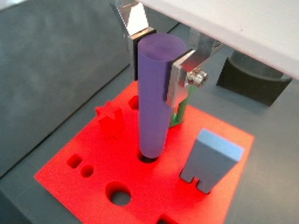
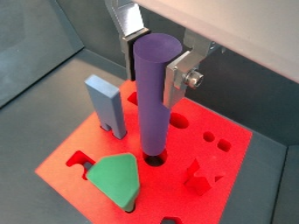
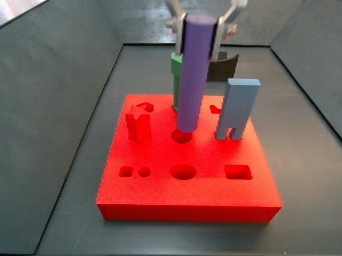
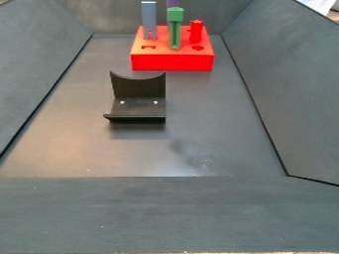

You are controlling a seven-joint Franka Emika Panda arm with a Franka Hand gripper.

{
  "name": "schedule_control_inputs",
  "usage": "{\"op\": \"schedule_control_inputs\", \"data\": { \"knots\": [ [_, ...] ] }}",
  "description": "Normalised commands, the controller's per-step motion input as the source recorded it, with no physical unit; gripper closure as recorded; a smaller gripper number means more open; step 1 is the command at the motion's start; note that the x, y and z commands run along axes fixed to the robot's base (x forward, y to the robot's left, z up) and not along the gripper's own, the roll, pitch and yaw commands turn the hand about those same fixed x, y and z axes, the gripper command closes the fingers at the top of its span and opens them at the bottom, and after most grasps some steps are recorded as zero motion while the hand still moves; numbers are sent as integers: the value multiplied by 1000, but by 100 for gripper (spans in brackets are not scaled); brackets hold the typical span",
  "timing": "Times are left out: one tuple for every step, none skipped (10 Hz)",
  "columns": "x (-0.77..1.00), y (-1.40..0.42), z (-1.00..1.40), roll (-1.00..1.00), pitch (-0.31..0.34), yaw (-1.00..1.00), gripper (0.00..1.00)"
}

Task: Pick up the round object. Move up. Move to above the board. Insert the round object.
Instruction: Insert the round object.

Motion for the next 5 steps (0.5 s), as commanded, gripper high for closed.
{"op": "schedule_control_inputs", "data": {
  "knots": [
    [0, -46, -371, 0, -130, -9, 100],
    [-14, -46, -311, 0, -126, 0, 100],
    [-54, -20, -223, 0, -79, 0, 100],
    [-74, 0, -89, 29, -3, 0, 100],
    [-34, 0, -17, 53, 0, 0, 100]
  ]
}}
